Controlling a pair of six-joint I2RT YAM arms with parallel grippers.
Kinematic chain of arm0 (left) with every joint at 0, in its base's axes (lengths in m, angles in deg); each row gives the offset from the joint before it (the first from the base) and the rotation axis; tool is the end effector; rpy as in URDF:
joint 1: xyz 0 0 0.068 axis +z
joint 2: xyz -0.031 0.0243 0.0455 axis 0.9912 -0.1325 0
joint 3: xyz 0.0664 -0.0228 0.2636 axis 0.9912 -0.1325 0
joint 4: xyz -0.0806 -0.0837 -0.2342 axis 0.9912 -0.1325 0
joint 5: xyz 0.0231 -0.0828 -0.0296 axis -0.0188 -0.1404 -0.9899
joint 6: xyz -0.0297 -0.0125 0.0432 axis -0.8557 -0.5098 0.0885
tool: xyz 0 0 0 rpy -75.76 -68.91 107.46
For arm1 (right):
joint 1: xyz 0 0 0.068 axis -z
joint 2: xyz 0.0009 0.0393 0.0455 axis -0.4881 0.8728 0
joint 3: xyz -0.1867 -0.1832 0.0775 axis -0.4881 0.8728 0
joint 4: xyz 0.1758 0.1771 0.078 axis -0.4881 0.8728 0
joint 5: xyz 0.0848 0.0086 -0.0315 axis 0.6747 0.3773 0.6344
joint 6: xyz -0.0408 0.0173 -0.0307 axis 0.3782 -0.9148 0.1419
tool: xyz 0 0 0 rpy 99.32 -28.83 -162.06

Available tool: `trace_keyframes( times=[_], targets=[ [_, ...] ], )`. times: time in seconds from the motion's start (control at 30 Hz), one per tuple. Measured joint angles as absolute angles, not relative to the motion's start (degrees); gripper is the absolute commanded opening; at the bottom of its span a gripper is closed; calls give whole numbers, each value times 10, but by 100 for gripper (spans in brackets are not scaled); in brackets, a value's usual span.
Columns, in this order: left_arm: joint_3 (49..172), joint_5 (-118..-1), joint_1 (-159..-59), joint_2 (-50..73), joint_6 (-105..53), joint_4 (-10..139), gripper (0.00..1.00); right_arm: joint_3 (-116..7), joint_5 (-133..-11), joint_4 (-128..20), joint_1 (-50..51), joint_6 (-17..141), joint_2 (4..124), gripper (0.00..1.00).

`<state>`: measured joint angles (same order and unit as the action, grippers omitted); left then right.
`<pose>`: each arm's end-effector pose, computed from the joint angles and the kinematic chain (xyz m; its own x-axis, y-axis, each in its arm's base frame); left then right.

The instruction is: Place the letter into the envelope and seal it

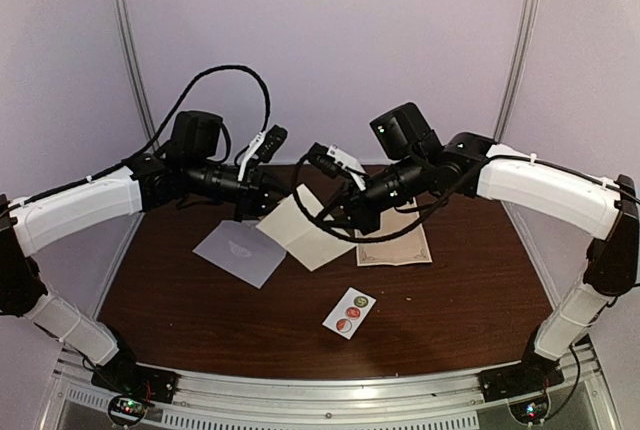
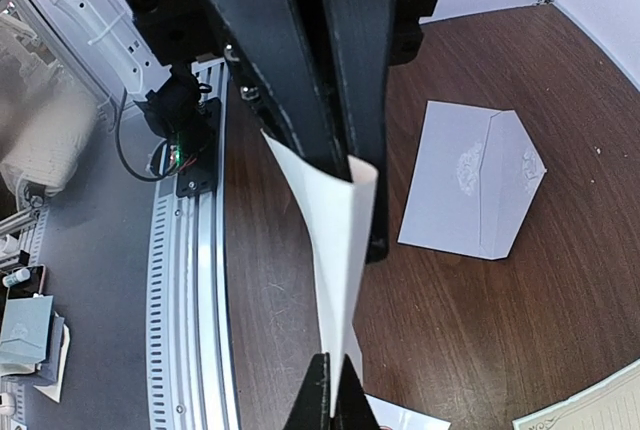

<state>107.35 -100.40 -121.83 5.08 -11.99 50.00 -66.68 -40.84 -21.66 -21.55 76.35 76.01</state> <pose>0.2322 -0.2259 0.3355 -0.2998 0.2781 -0.9126 0.9537 0.0630 -0.2941 0.2126 0.2955 0.3521 -0.2718 -0.4909 -0.8277 -0.9576 0.0530 0.2830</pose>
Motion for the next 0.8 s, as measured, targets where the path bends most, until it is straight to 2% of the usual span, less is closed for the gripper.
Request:
trace_keyframes(
  times=[0.13,0.27,0.47,0.73,0.8],
  targets=[
    [1074,-980,-1218,55,-113,494,56,-667,-425,-222,-216,761,759,0],
    [1061,-941,-1201,92,-120,500,80,-660,-456,-232,-215,755,751,0],
    [1035,-942,-1147,164,-149,561,86,-658,-471,-233,-216,748,742,0],
    [1035,-998,-1161,96,-176,579,90,-675,-471,-210,-225,748,755,0],
    [1035,-1013,-1170,81,-182,579,87,-682,-469,-203,-231,749,761,0]
  ],
)
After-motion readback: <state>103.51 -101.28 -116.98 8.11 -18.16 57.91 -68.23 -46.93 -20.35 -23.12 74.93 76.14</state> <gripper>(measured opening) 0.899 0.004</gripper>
